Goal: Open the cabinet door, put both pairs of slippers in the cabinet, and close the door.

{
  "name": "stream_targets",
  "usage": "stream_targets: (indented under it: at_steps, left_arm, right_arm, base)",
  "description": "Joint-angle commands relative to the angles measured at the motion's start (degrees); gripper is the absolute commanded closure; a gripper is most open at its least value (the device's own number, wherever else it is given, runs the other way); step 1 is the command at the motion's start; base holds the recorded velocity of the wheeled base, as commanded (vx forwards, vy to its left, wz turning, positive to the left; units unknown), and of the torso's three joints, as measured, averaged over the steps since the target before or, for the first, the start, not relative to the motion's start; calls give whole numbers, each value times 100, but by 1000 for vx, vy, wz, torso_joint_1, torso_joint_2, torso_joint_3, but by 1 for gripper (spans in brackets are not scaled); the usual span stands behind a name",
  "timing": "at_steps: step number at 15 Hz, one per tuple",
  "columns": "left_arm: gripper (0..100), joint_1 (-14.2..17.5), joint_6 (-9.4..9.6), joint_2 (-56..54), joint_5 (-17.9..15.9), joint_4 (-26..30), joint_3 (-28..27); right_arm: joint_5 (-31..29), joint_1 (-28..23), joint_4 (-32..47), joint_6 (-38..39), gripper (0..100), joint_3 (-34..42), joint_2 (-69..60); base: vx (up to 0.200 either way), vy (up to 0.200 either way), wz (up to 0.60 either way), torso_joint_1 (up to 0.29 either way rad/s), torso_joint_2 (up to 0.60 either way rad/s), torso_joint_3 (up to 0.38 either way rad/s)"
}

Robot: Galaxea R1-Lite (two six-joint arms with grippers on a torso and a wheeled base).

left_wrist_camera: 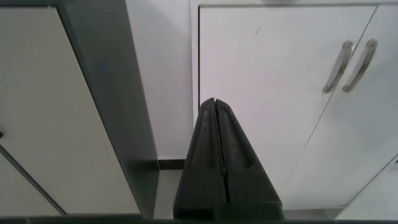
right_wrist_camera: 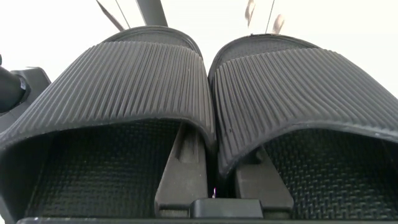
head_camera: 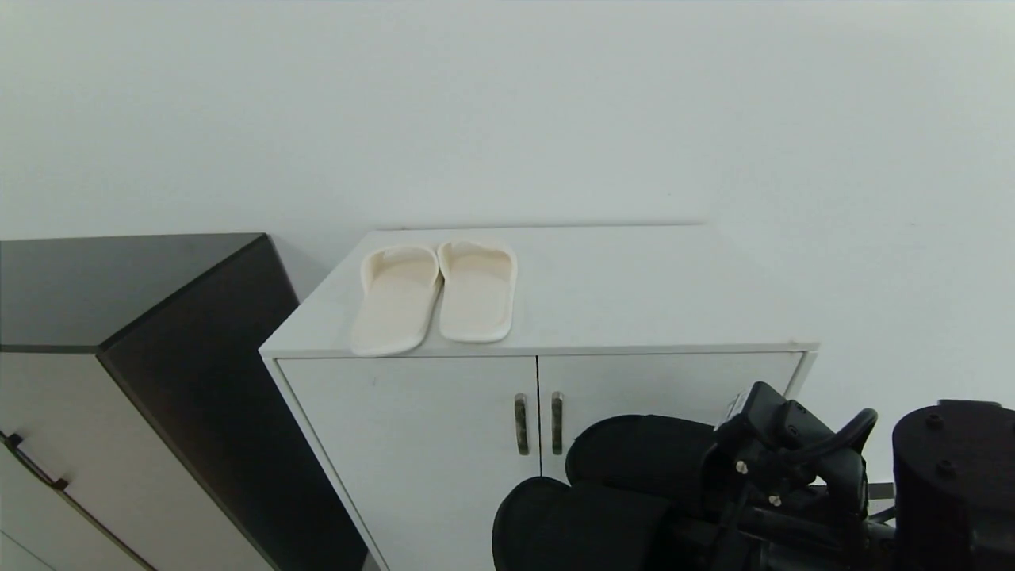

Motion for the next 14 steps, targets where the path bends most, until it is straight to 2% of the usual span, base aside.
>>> stream_targets:
  at_steps: [1,2,3,14]
  left_arm:
    - [100,1,8,-1,-10,-4,0]
    - [100,1,-9,-1,-19,-4,0]
    - [0,1,-9,-1,-19,5,0]
    - [0,1,17,52,-54,14,0]
  right_arm:
    - [-1,-3,-6,2,100,2,46]
    - [-10,-3,-6,2,100,2,46]
    - [-10,-3,-6,2,100,2,55]
    - [52,6,-41,11,100,125,301]
  base:
    - [0,0,0,-198,515,315]
    - [0,0,0,-198,520,325]
    - [0,0,0,-188,515,310]
    - [0,0,0,-149,478,326]
